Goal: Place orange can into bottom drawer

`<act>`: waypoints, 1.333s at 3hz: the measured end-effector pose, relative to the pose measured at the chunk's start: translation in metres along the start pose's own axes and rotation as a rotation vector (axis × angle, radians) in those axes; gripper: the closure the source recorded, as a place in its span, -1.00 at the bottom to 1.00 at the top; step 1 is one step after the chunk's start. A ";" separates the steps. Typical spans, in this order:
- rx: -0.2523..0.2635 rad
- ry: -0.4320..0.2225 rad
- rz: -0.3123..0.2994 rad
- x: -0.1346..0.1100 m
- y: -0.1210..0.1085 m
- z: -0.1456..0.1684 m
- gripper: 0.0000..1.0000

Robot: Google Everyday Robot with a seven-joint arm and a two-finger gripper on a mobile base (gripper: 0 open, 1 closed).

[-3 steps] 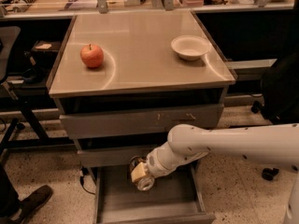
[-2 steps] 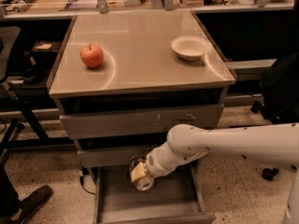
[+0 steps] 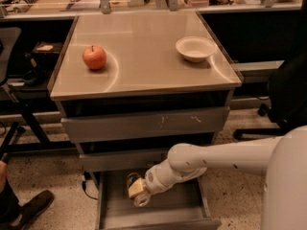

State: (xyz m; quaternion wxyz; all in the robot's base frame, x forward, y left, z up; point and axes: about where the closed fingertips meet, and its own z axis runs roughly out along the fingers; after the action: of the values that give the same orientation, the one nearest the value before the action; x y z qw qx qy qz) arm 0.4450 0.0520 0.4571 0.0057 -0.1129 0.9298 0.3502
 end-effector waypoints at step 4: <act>-0.131 0.012 0.159 0.001 -0.085 0.105 1.00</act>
Offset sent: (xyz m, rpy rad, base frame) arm 0.0173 0.0008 -0.1833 0.1391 0.2194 -0.1233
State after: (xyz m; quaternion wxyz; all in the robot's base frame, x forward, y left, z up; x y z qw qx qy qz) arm 0.4548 0.0583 0.3221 -0.0350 -0.0410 0.9110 0.4089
